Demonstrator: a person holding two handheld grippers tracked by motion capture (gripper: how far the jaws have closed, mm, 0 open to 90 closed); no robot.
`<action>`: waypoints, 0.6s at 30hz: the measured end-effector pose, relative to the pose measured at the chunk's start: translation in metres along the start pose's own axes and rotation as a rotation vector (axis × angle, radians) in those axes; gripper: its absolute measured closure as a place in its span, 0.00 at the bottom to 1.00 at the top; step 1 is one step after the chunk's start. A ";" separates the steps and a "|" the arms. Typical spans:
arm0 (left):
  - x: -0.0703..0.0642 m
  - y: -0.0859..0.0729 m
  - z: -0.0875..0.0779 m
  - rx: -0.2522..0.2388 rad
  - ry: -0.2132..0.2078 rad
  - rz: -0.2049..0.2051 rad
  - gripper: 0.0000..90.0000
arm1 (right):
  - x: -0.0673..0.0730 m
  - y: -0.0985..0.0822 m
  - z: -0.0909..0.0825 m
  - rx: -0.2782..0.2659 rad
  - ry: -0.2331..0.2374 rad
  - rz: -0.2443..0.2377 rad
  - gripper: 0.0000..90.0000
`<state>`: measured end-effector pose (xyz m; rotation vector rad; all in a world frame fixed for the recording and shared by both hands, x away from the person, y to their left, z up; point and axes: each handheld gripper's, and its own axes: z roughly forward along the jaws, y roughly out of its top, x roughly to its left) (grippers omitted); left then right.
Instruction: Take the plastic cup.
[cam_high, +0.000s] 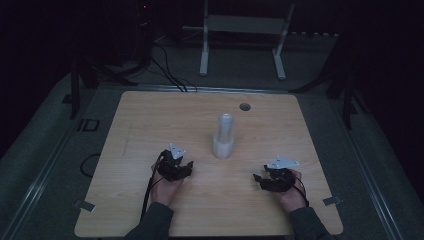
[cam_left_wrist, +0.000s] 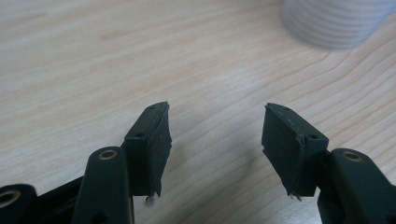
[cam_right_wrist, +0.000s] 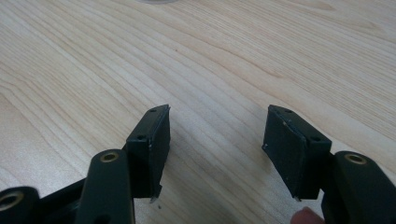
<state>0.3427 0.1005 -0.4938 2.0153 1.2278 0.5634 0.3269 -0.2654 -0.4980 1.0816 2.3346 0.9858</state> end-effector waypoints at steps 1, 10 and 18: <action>0.000 0.000 0.000 0.000 0.000 0.000 0.48 | 0.000 0.000 0.000 -0.001 0.004 0.000 0.47; -0.004 0.003 -0.007 -0.022 -0.037 0.002 0.51 | 0.000 0.002 -0.007 -0.021 0.010 0.014 0.49; -0.006 0.011 -0.010 -0.024 -0.086 0.050 0.52 | 0.001 0.011 -0.015 -0.050 0.011 -0.001 0.49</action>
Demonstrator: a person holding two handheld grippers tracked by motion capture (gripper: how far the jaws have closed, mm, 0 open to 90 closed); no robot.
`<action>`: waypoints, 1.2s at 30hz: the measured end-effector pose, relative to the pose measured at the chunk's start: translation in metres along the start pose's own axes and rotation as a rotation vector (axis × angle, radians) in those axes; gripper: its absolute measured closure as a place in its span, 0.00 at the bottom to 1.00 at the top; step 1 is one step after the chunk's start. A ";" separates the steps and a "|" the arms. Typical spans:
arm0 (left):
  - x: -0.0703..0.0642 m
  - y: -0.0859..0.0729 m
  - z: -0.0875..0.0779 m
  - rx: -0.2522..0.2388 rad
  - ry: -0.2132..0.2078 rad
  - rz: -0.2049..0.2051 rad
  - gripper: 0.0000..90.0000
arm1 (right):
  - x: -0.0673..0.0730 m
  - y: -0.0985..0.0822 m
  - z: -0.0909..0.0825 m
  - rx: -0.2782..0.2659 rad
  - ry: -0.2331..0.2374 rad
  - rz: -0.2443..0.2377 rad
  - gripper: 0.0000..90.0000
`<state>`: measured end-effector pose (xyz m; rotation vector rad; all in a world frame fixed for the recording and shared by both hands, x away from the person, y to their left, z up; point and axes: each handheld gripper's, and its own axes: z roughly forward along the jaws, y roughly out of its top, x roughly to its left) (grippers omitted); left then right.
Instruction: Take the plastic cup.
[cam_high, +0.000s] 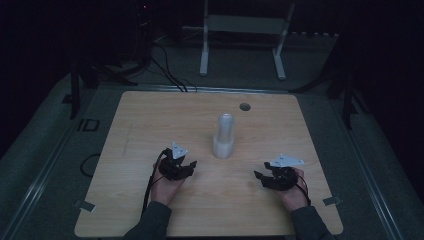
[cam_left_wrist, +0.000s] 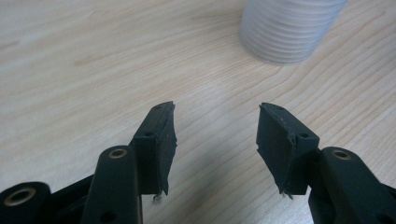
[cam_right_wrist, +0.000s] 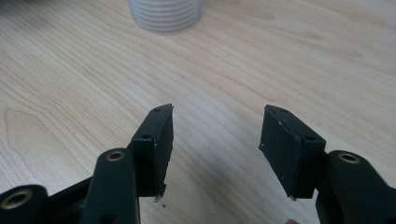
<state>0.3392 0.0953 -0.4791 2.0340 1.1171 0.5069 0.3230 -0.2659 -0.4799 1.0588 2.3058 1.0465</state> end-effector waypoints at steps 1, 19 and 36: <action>-0.001 0.001 0.000 -0.001 -0.008 0.001 0.51 | 0.000 0.002 -0.001 -0.001 0.000 -0.002 0.49; -0.017 0.029 0.005 -0.049 -0.064 0.088 0.55 | 0.007 0.031 -0.013 -0.045 0.028 -0.044 0.46; -0.030 0.049 0.017 -0.104 -0.105 0.068 0.43 | 0.010 0.061 -0.016 -0.077 0.037 -0.071 0.42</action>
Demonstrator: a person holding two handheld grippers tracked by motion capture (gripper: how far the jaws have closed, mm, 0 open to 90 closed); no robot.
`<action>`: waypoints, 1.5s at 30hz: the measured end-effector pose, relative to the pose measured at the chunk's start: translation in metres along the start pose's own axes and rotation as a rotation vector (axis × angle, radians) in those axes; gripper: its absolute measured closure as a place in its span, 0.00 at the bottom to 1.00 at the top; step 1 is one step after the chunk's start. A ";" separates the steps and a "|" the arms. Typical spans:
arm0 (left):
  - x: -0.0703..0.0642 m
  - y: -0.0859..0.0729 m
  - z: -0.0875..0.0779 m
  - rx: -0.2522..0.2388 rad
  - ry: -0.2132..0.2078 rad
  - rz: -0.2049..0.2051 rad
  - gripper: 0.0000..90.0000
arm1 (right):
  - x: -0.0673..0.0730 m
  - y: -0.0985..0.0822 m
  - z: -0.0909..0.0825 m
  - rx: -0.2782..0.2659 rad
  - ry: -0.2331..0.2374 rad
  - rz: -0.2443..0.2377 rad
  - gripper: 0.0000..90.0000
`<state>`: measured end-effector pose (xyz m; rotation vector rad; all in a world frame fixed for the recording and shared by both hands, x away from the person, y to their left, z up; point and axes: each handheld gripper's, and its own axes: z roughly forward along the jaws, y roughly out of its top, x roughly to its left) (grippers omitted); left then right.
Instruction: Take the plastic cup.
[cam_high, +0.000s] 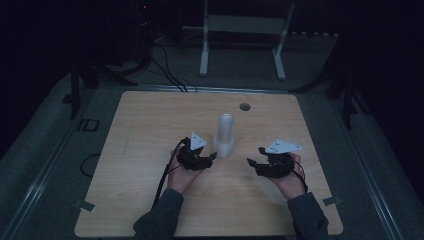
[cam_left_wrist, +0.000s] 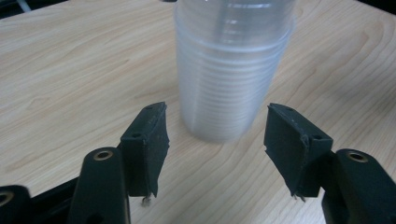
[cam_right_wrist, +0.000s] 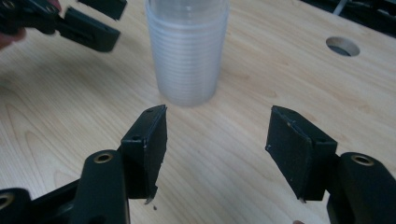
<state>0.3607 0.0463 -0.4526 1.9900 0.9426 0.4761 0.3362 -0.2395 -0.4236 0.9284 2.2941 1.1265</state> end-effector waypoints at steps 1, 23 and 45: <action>0.000 0.001 0.001 -0.002 -0.001 0.000 0.42 | 0.000 0.002 0.000 -0.003 0.001 0.001 0.42; -0.001 0.012 0.018 -0.039 -0.015 -0.017 0.31 | 0.004 0.044 0.010 -0.059 0.006 -0.019 0.38; -0.004 0.017 0.034 -0.073 -0.042 -0.021 0.28 | 0.007 0.080 0.025 -0.107 0.028 -0.006 0.33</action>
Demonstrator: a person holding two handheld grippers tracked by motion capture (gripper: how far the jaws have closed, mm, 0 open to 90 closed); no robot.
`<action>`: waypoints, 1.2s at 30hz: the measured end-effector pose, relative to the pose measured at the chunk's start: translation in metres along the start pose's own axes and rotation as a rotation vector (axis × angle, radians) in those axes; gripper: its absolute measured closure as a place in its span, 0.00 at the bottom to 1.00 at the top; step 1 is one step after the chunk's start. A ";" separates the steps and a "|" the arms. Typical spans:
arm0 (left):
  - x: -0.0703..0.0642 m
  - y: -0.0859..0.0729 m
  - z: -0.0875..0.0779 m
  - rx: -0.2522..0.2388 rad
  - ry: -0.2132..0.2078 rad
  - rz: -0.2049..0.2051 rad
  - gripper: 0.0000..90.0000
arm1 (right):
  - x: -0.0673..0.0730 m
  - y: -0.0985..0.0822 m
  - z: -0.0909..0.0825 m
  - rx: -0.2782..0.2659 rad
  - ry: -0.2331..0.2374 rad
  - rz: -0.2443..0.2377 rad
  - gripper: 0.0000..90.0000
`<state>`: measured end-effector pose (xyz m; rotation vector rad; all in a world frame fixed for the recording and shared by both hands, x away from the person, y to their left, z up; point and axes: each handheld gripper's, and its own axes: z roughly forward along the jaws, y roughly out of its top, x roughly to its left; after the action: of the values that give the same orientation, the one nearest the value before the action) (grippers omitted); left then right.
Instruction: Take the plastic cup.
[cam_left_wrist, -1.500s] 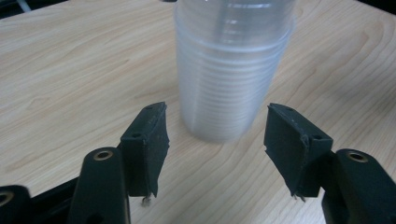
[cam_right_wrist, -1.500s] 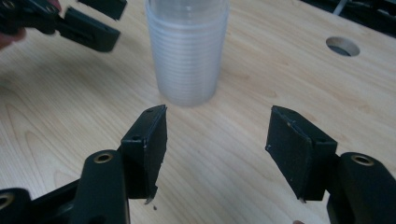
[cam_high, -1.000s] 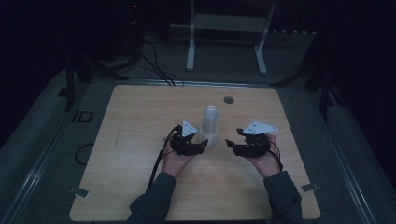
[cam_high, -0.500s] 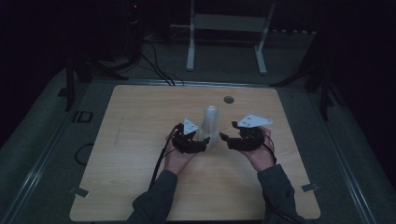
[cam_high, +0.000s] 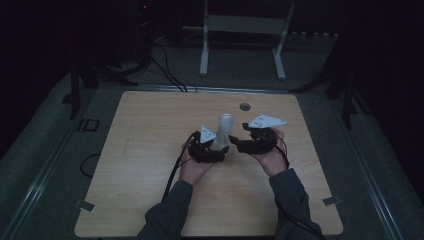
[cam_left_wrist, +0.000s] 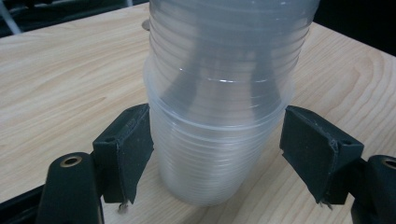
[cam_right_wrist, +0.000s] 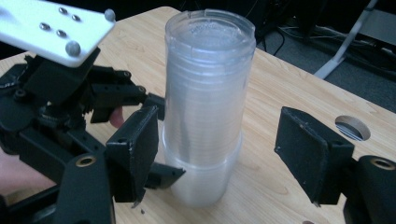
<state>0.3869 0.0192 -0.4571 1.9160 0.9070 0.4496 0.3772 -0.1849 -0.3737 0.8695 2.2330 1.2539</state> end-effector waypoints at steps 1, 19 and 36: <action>0.000 0.000 0.000 0.000 0.000 0.000 0.28 | 0.000 0.000 0.000 0.000 0.000 0.000 0.33; -0.003 -0.001 0.001 -0.019 0.019 0.000 0.28 | 0.000 0.022 0.026 -0.032 0.017 0.032 0.33; -0.003 -0.002 0.008 -0.040 0.038 -0.004 0.20 | -0.003 0.025 0.041 -0.044 0.053 0.063 0.42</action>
<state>0.3890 0.0127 -0.4622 1.8742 0.9197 0.5002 0.4132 -0.1532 -0.3723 0.9064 2.2252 1.3647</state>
